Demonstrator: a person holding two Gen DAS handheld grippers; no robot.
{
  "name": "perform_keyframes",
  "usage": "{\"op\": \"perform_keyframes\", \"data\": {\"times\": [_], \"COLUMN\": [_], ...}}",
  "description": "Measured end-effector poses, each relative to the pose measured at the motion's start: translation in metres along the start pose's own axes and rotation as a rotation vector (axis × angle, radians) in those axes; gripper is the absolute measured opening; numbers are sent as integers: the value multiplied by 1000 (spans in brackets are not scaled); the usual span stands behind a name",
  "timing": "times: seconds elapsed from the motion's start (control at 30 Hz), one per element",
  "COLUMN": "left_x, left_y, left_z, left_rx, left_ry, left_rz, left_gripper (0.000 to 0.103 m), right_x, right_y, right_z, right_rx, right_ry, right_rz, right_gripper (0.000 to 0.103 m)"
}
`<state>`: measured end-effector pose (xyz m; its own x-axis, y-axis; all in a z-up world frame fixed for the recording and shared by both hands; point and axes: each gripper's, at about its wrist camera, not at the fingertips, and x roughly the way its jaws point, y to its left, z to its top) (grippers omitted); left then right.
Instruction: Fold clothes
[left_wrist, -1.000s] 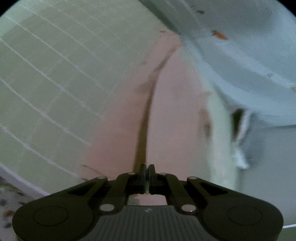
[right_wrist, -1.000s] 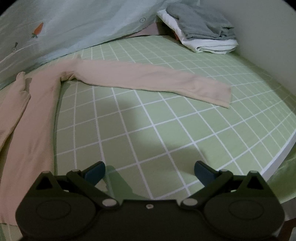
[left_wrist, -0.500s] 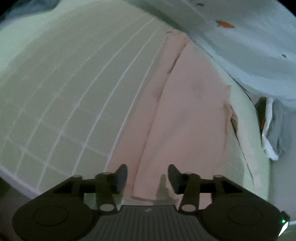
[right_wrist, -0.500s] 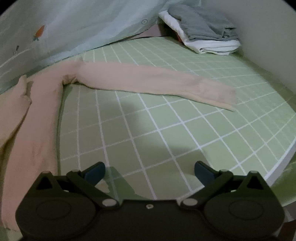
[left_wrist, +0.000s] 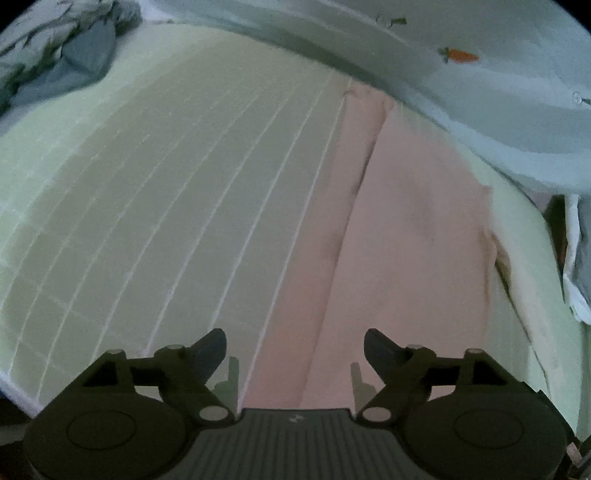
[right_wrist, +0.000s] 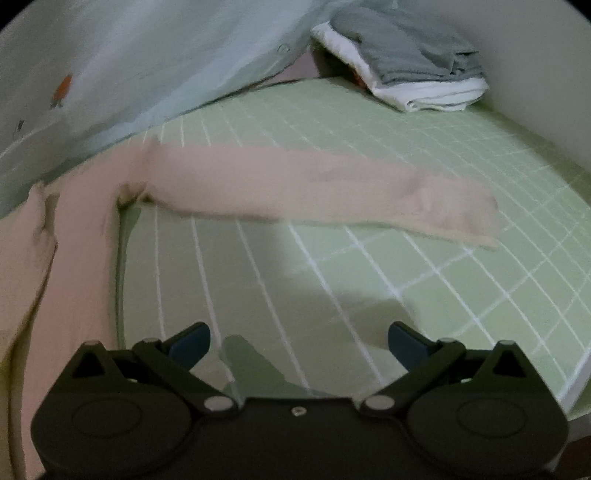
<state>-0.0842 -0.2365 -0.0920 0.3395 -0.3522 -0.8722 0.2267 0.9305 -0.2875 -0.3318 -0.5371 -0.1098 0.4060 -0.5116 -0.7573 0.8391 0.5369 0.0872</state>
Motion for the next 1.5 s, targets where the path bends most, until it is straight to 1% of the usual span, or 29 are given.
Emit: {"op": "perform_keyframes", "data": {"times": [0.07,0.2,0.3,0.43,0.53,0.63,0.77,0.83,0.87,0.9,0.93,0.97,1.07,1.23,1.4,1.5], "left_x": [5,18,29,47,66,83,93,93,93,91,89,85,68,38,15,1], "left_y": [-4,-12,-20,-26,-33,-41,-49,-47,-46,-42,-39,-35,-20,15,57,81], "left_z": [8,24,41,65,84,98,101,99,97,95,92,90,82,74,62,59], "left_rx": [5,19,28,39,52,81,124,115,108,95,82,70,40,-27,-52,-59], "left_ry": [-9,0,0,6,30,66,81,82,82,81,78,69,34,-24,-27,-30], "left_rz": [4,27,43,64,90,112,104,92,86,78,70,64,60,74,84,92], "left_gripper": [89,89,90,90,90,90,90,90,90,90,90,90,90,90,90,90], "right_x": [5,20,33,49,61,68,73,72,69,67,64,62,53,17,-20,-33], "right_y": [-1,-15,-37,-73,-87,-91,-93,-91,-88,-85,-81,-78,-68,-20,46,97], "right_z": [9,30,45,57,61,66,72,74,77,79,81,82,83,82,76,63], "right_rx": [7,43,112,258,292,297,313,289,265,241,218,204,232,106,-11,-68], "right_ry": [-22,-53,-73,-101,-119,-127,-120,-95,-91,-87,-84,-81,-72,-137,-174,-157], "right_rz": [-21,-81,-163,-277,-347,-369,-383,-350,-323,-297,-270,-242,-178,-65,76,181], "right_gripper": [103,103,103,103,103,103,103,102,89,78,50,14,13,13,13,13]}}
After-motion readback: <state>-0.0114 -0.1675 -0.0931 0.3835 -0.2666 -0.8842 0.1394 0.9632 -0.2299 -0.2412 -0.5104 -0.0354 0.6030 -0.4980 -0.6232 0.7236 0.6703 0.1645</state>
